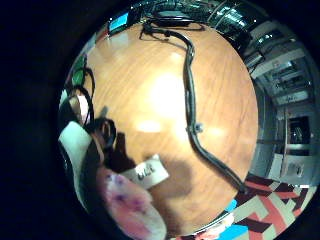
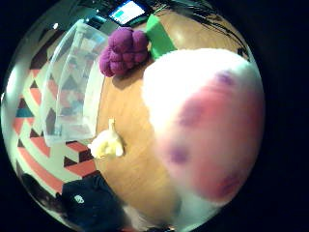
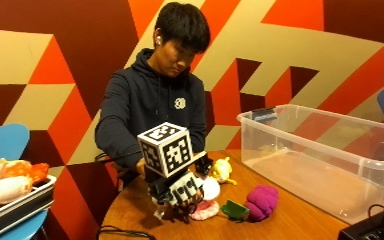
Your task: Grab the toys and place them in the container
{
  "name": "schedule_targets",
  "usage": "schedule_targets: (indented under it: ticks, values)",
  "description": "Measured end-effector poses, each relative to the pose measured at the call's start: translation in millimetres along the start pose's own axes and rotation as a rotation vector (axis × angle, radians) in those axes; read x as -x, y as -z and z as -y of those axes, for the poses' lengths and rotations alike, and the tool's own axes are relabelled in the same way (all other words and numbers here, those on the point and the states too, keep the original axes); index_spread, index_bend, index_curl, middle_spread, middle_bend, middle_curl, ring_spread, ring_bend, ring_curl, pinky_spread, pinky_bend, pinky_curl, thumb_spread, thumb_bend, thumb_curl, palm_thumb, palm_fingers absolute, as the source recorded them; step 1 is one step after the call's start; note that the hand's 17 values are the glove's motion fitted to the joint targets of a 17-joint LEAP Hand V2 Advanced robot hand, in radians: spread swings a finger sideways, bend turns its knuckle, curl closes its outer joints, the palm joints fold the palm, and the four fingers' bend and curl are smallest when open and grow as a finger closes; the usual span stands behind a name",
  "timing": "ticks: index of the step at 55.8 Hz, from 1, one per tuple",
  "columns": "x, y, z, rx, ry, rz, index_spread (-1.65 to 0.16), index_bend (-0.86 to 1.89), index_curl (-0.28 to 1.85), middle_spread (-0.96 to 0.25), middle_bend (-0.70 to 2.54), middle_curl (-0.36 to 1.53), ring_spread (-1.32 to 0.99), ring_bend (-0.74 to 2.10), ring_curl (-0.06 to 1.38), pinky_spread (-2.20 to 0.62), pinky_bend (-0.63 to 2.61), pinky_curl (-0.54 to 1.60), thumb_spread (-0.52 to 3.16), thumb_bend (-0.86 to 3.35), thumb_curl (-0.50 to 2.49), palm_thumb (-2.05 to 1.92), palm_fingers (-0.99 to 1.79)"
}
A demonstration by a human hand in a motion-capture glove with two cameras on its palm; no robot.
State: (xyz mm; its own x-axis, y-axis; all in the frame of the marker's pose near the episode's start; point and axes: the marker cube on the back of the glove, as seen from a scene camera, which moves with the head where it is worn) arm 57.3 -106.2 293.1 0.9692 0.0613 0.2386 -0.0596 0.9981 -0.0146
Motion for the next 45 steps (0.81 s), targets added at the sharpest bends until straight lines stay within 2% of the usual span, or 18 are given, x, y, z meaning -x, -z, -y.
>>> schedule_targets:
  ticks: [6,18,26,35,40,45]
  values:
    - [29,52,6,0.004,0.042,-0.013,-0.29,0.66,0.55,-0.23,1.04,0.65,-0.40,1.20,0.58,-0.40,1.16,0.55,0.72,0.13,0.68,0.63,1.20]
    - [127,164,13,-0.176,0.166,-0.100,-0.28,0.83,0.71,-0.22,1.19,0.75,-0.41,1.34,0.67,-0.44,1.26,0.66,0.59,0.09,0.77,0.60,1.06]
    - [218,213,19,-0.234,0.298,-0.068,-0.27,0.87,0.79,-0.22,1.25,0.80,-0.40,1.38,0.70,-0.45,1.29,0.72,0.53,0.07,0.83,0.61,1.00]
    - [330,216,32,-0.275,0.378,0.037,-0.27,0.90,0.86,-0.21,1.28,0.82,-0.39,1.42,0.72,-0.46,1.31,0.77,0.49,0.05,0.89,0.60,0.97]
    - [366,196,43,-0.302,0.371,0.006,-0.27,0.89,0.90,-0.21,1.30,0.83,-0.39,1.45,0.73,-0.47,1.32,0.79,0.49,0.03,0.91,0.58,0.94]
    - [386,177,52,-0.251,0.358,-0.006,-0.27,0.84,0.93,-0.21,1.30,0.84,-0.38,1.46,0.73,-0.46,1.34,0.81,0.51,0.01,0.93,0.58,0.87]
